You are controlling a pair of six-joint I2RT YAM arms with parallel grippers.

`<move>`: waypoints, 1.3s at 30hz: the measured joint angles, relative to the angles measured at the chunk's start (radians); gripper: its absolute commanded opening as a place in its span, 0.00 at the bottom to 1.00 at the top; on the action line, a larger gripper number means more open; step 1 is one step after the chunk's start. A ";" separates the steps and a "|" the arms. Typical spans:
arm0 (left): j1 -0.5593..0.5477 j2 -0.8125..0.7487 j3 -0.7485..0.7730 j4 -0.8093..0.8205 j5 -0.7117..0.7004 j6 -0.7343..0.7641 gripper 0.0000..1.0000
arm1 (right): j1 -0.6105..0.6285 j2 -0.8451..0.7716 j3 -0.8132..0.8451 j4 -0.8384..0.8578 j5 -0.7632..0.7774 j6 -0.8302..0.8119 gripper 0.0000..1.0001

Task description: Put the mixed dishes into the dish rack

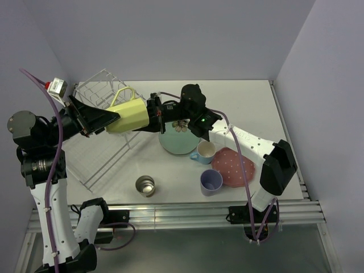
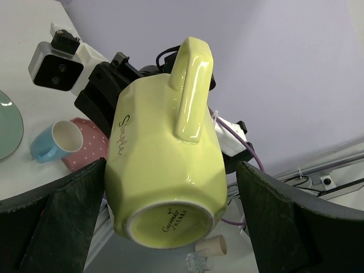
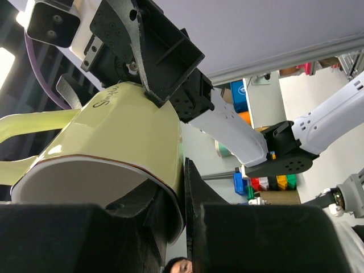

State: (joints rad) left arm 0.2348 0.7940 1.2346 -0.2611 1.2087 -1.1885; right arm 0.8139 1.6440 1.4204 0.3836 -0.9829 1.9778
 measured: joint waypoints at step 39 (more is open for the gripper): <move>0.000 -0.019 -0.006 -0.063 -0.047 0.028 0.00 | 0.019 0.000 0.197 -0.448 0.069 -0.276 0.00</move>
State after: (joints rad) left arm 0.2344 0.7746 1.2282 -0.3244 1.1614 -1.1603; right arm 0.8330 1.6440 1.6176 -0.0647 -0.9142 1.7020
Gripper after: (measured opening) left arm 0.822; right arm 0.177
